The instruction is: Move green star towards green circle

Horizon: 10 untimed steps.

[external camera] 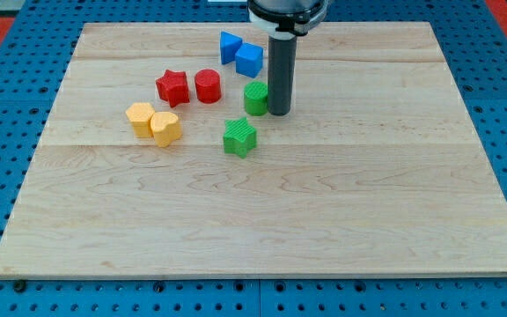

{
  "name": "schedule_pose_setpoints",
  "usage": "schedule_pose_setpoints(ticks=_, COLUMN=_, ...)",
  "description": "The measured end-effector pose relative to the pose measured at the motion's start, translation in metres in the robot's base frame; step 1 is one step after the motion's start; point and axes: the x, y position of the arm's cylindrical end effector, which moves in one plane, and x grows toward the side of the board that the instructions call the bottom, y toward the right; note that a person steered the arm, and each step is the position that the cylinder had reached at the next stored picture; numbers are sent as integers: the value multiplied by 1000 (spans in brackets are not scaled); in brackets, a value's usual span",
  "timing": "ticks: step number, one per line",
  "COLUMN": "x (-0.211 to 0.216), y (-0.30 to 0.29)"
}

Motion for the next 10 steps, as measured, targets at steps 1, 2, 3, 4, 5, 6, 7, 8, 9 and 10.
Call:
schedule_pose_setpoints(ticks=1, x=-7, y=0)
schedule_pose_setpoints(ticks=2, x=21, y=-4)
schedule_pose_setpoints(ticks=3, x=5, y=-37)
schedule_pose_setpoints(ticks=4, x=-18, y=-22)
schedule_pose_setpoints(ticks=5, x=18, y=8)
schedule_pose_setpoints(ticks=6, x=112, y=23)
schedule_pose_setpoints(ticks=7, x=145, y=-21)
schedule_pose_setpoints(ticks=8, x=117, y=-26)
schedule_pose_setpoints(ticks=9, x=83, y=-27)
schedule_pose_setpoints(ticks=10, x=103, y=-34)
